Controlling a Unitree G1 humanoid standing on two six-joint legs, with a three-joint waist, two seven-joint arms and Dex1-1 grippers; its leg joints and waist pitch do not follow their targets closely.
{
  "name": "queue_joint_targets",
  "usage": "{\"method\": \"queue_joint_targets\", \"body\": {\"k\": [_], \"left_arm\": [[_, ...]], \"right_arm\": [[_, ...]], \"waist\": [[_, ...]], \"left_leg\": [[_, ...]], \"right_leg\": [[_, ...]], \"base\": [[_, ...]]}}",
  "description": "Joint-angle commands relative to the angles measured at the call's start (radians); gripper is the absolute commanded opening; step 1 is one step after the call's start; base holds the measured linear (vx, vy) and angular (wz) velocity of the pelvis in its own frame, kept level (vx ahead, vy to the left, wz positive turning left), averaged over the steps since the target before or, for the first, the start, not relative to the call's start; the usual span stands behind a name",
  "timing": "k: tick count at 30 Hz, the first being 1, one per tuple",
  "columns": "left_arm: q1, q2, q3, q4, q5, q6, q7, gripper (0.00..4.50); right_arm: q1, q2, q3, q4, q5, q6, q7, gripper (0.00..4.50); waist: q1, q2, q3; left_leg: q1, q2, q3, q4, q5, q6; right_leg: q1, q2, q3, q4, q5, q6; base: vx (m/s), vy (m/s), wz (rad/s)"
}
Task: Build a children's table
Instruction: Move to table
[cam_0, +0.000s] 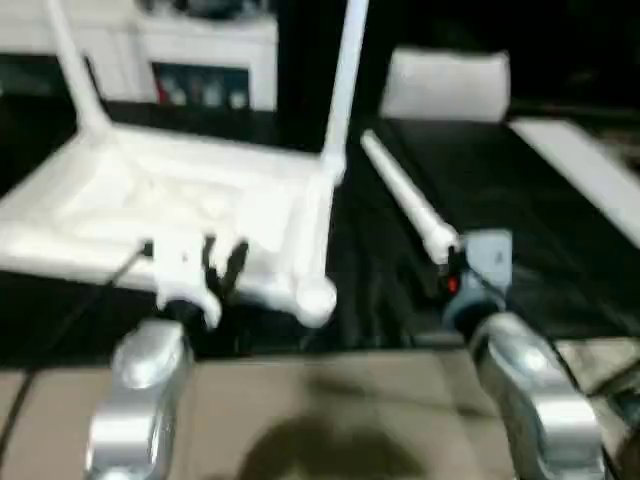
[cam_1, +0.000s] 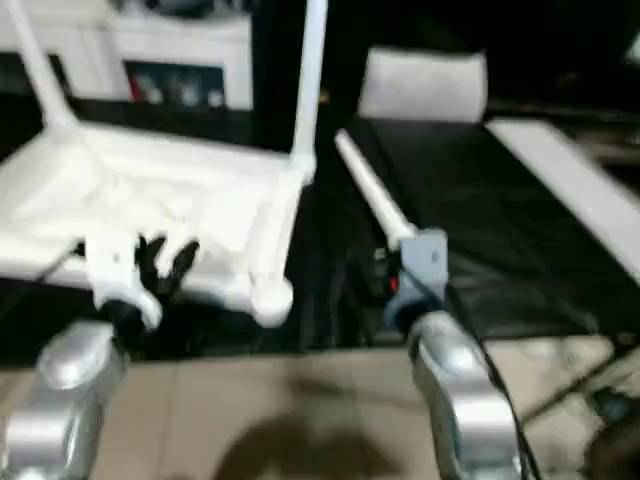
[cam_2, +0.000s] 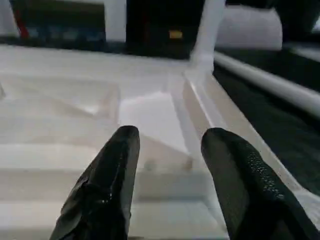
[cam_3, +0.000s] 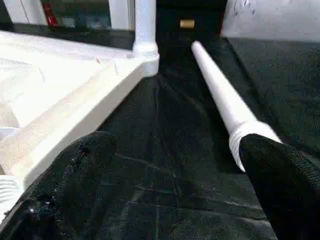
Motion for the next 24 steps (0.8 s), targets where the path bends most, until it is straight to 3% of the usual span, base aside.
{"method": "queue_joint_targets", "body": {"k": [1,2,3,4,5,6,7,8,9,10,11,12,13,14,15,16,17,18,19,20,21,22,23,24], "left_arm": [[-0.004,0.008,0.002,-0.023,0.002,0.011,0.009,2.51],[-0.004,0.008,0.002,-0.023,0.002,0.011,0.009,2.51],[-0.002,0.007,0.002,-0.027,0.003,0.012,0.01,2.51],[-0.001,0.007,0.002,-0.028,0.004,0.012,0.01,2.67],[0.0,0.007,0.002,-0.031,0.004,0.014,0.011,2.76],[0.001,0.007,0.002,-0.033,0.003,0.015,0.012,2.76],[0.005,0.01,-0.001,-0.039,0.002,0.024,0.013,2.93],[0.007,0.014,-0.005,-0.04,0.002,0.025,0.011,2.93],[0.008,0.016,-0.008,-0.041,0.002,0.026,0.009,2.93],[0.009,0.018,-0.011,-0.042,0.002,0.026,0.009,2.93],[0.01,0.019,-0.014,-0.044,0.002,0.027,0.01,2.93],[0.01,0.019,-0.014,-0.044,0.002,0.027,0.01,2.93],[0.009,0.02,-0.014,-0.044,0.002,0.027,0.009,2.93],[0.009,0.02,-0.015,-0.045,0.002,0.028,0.01,2.93],[0.008,0.022,-0.015,-0.047,0.0,0.03,0.01,2.93],[0.008,0.023,-0.015,-0.048,-0.001,0.03,0.009,2.93],[0.008,0.023,-0.014,-0.048,-0.002,0.03,0.009,2.93],[0.008,0.024,-0.014,-0.049,-0.002,0.03,0.009,2.93],[0.011,0.027,-0.015,-0.051,-0.001,0.033,0.007,2.93],[0.011,0.027,-0.015,-0.051,-0.001,0.033,0.007,2.93],[0.011,0.029,-0.015,-0.05,-0.001,0.033,0.007,2.93],[0.011,0.029,-0.015,-0.05,-0.001,0.033,0.007,2.93],[0.01,0.04,-0.024,-0.05,-0.008,0.023,-0.01,2.93],[0.007,0.046,-0.026,-0.046,-0.012,0.019,-0.021,2.93]], "right_arm": [[-0.015,0.001,0.005,-0.01,0.005,0.005,0.014,4.5],[-0.015,0.001,0.005,-0.01,0.005,0.005,0.014,4.5],[-0.017,0.001,0.006,-0.01,0.005,0.006,0.016,4.5],[-0.017,0.001,0.006,-0.01,0.005,0.006,0.017,4.5],[-0.018,0.001,0.006,-0.01,0.005,0.007,0.017,4.5],[-0.018,0.0,0.006,-0.01,0.006,0.008,0.017,4.5],[-0.02,-0.005,0.011,-0.008,0.011,0.005,0.021,4.5],[-0.022,-0.013,0.018,-0.006,0.012,0.002,0.028,4.5],[-0.023,-0.018,0.023,-0.004,0.012,0.001,0.033,4.5],[-0.024,-0.026,0.032,-0.003,0.016,0.004,0.045,4.5],[-0.023,-0.037,0.044,-0.005,0.018,0.007,0.063,4.5],[-0.023,-0.037,0.044,-0.005,0.018,0.007,0.063,4.5],[-0.023,-0.041,0.05,-0.007,0.018,0.008,0.072,4.5],[-0.023,-0.042,0.054,-0.007,0.012,0.009,0.071,4.5],[-0.025,-0.037,0.052,-0.007,0.01,0.002,0.065,4.5],[-0.027,-0.035,0.051,-0.007,0.009,-0.004,0.062,4.5],[-0.028,-0.029,0.046,-0.008,0.014,-0.004,0.059,4.5],[-0.028,-0.027,0.045,-0.008,0.016,-0.004,0.058,4.5],[-0.034,-0.03,0.048,-0.008,0.019,-0.006,0.056,4.5],[-0.034,-0.03,0.048,-0.008,0.019,-0.006,0.056,4.5],[-0.036,-0.034,0.051,-0.007,0.019,-0.007,0.056,4.5],[-0.036,-0.034,0.051,-0.007,0.019,-0.007,0.056,4.5],[-0.053,-0.041,0.041,0.004,0.021,-0.002,0.056,4.5],[-0.063,-0.044,0.037,0.01,0.019,0.004,0.054,4.5]], "waist": [[0.013,0.009,-0.044],[-0.006,0.005,-0.042],[-0.01,0.032,-0.059],[-0.042,0.04,-0.079],[-0.074,0.03,-0.085],[-0.074,0.03,-0.085],[-0.093,0.007,-0.082],[-0.091,0.0,-0.08],[-0.061,-0.041,-0.072],[-0.021,-0.041,-0.092],[-0.008,-0.041,-0.082],[-0.008,-0.041,-0.082],[-0.01,-0.012,-0.077],[0.003,-0.001,-0.061],[-0.022,0.052,-0.045],[-0.076,0.056,-0.073],[-0.097,0.062,-0.095],[-0.097,0.062,-0.095],[-0.099,0.035,-0.081],[-0.098,0.037,-0.078],[-0.089,0.016,-0.055],[-0.079,-0.012,-0.035],[-0.043,-0.047,-0.037],[-0.036,-0.058,-0.06]], "left_leg": [[-0.011,0.031,-0.007,-0.102,-0.003,0.025],[-0.019,0.028,-0.013,-0.115,-0.019,0.031],[0.035,0.041,-0.026,-0.133,-0.049,0.043],[0.103,0.076,-0.079,-0.146,0.003,0.139],[0.17,0.12,-0.136,-0.147,0.031,0.283],[0.17,0.12,-0.136,-0.147,0.031,0.283],[0.189,0.143,-0.155,-0.13,0.128,0.459],[0.17,0.113,-0.129,-0.113,0.14,0.46],[0.019,-0.049,-0.004,-0.037,0.062,0.361],[-0.115,-0.059,-0.026,0.073,0.004,0.244],[-0.155,-0.045,-0.046,0.072,0.042,0.136],[-0.155,-0.045,-0.046,0.072,0.042,0.136],[-0.113,-0.035,-0.044,-0.031,0.157,0.086],[-0.127,-0.044,-0.046,-0.053,0.203,0.195],[-0.077,-0.035,-0.116,-0.113,0.166,0.334],[0.104,0.053,-0.267,-0.121,0.02,0.56],[0.128,0.05,-0.315,-0.105,0.124,0.636],[0.128,0.05,-0.315,-0.105,0.124,0.636],[0.093,0.077,-0.219,-0.106,0.092,0.468],[0.074,0.063,-0.209,-0.125,0.084,0.438],[0.029,0.054,-0.177,-0.168,-0.002,0.415],[-0.002,0.01,-0.125,-0.185,-0.185,0.343],[-0.013,-0.071,-0.073,-0.063,-0.247,0.218],[-0.026,-0.064,-0.083,0.037,-0.077,0.126]], "right_leg": [[0.048,-0.07,0.056,-0.169,-0.398,-0.109],[0.056,-0.044,0.042,-0.155,-0.318,-0.111],[0.038,-0.026,0.028,-0.131,-0.175,-0.124],[0.008,-0.014,0.003,-0.081,-0.019,-0.132],[-0.065,-0.024,-0.002,-0.03,0.006,-0.107],[-0.065,-0.024,-0.002,-0.03,0.006,-0.107],[-0.115,-0.068,0.033,-0.005,0.018,-0.05],[-0.105,-0.081,0.048,-0.028,0.061,-0.06],[0.05,-0.079,0.121,-0.114,0.199,-0.108],[0.18,-0.176,0.22,-0.157,0.252,-0.152],[0.182,-0.148,0.179,-0.135,0.43,-0.141],[0.182,-0.148,0.179,-0.135,0.43,-0.141],[0.146,-0.048,0.07,-0.135,0.38,-0.104],[0.161,-0.081,-0.016,-0.179,0.277,-0.067],[0.144,-0.007,-0.086,-0.15,0.068,0.007],[-0.004,0.04,-0.054,0.012,-0.168,-0.013],[-0.052,0.033,-0.025,0.067,-0.199,-0.005],[-0.052,0.033,-0.025,0.067,-0.199,-0.005],[-0.095,0.01,0.019,0.094,-0.034,0.054],[-0.09,0.011,0.016,0.1,0.0,0.075],[-0.08,0.003,0.036,0.076,0.069,0.068],[-0.052,-0.02,0.063,-0.03,0.088,0.026],[-0.016,-0.122,0.17,-0.186,-0.3,0.047],[0.027,-0.192,0.225,-0.207,-0.566,0.006]], "base": [[0.121,0.011,0.04],[0.121,0.011,0.04],[0.17,0.03,0.01],[0.196,0.012,0.05],[0.196,0.012,0.05],[0.179,0.002,0.04],[0.169,-0.026,0.09],[0.169,-0.026,0.09],[0.198,-0.046,0.15],[0.184,-0.023,0.04],[0.184,-0.023,0.04],[0.139,-0.001,-0.16],[0.137,0.003,-0.13],[0.137,0.003,-0.13],[0.196,0.019,0.22],[0.289,0.006,0.44],[0.289,0.006,0.44],[0.221,0.001,0.6],[0.113,0.015,0.5],[0.113,0.015,0.5],[0.086,-0.009,0.07],[0.03,-0.05,0.0],[0.069,-0.099,0.06],[0.037,-0.089,0.07]]}}
